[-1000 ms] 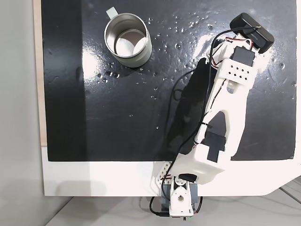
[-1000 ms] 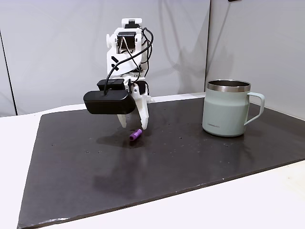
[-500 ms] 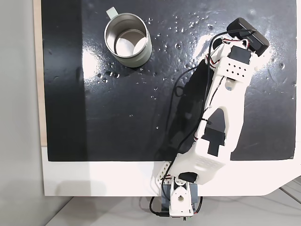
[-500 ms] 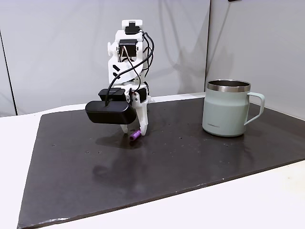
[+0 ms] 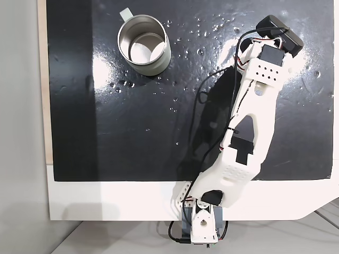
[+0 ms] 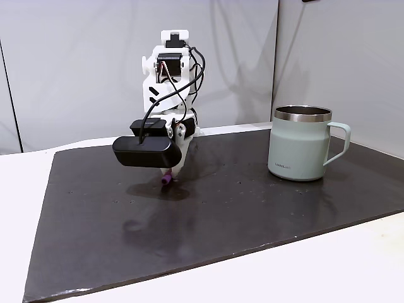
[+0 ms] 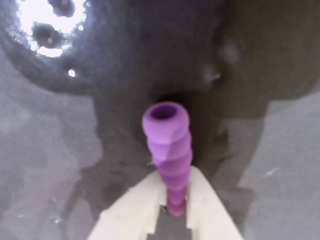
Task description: Grasp a pengrip and put it in the cup.
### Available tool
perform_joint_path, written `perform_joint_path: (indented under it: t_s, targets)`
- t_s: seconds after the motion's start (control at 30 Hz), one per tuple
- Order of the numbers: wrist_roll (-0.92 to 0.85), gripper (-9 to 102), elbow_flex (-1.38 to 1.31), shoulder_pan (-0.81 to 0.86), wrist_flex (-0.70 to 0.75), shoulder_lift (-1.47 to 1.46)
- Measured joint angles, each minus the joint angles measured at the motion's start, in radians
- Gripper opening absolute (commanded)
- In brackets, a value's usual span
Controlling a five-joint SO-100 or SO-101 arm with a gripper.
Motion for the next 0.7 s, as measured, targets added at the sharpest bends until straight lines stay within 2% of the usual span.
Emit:
perform_joint_path:
  t_s: [0.27, 0.43, 0.7]
  targets:
    - [0.015, 0, -0.06, -0.002, 0.051, -0.014]
    - [0.109, 0, -0.183, -0.028, 0.215, -0.02]
    - [0.255, 0, -0.218, -0.127, 0.362, 0.126]
